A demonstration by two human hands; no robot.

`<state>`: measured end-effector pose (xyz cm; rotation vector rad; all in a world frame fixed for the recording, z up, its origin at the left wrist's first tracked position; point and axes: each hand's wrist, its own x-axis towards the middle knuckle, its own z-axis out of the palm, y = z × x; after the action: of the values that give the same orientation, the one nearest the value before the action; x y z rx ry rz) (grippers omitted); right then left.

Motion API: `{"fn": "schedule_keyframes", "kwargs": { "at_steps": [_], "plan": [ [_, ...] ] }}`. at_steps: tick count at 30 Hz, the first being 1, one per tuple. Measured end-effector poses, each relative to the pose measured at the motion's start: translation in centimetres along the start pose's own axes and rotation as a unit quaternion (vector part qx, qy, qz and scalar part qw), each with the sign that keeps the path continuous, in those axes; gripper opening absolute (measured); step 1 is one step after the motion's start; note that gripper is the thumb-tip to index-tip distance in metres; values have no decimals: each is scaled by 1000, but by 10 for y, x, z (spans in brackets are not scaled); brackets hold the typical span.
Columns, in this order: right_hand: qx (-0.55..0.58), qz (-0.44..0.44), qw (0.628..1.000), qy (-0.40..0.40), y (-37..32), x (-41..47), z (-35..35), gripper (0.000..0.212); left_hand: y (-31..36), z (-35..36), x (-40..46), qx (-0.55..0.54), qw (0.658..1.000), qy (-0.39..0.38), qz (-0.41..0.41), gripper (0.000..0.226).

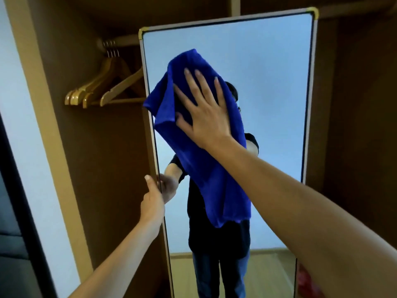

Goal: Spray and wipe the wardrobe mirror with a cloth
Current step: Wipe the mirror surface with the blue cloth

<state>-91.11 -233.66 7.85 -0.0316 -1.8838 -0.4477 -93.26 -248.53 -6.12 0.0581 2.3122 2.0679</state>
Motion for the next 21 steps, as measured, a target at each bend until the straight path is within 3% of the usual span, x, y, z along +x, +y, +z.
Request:
{"fn": "schedule_keyframes", "kwargs": {
  "at_steps": [11,21],
  "plan": [
    [8,-23,1000,18,34,-37,0,57,117,0,10,-61,978,118,160,73],
    [-25,134,990,37,129,-41,-32,70,133,-6,15,-62,967,144,200,64]
  ]
}}
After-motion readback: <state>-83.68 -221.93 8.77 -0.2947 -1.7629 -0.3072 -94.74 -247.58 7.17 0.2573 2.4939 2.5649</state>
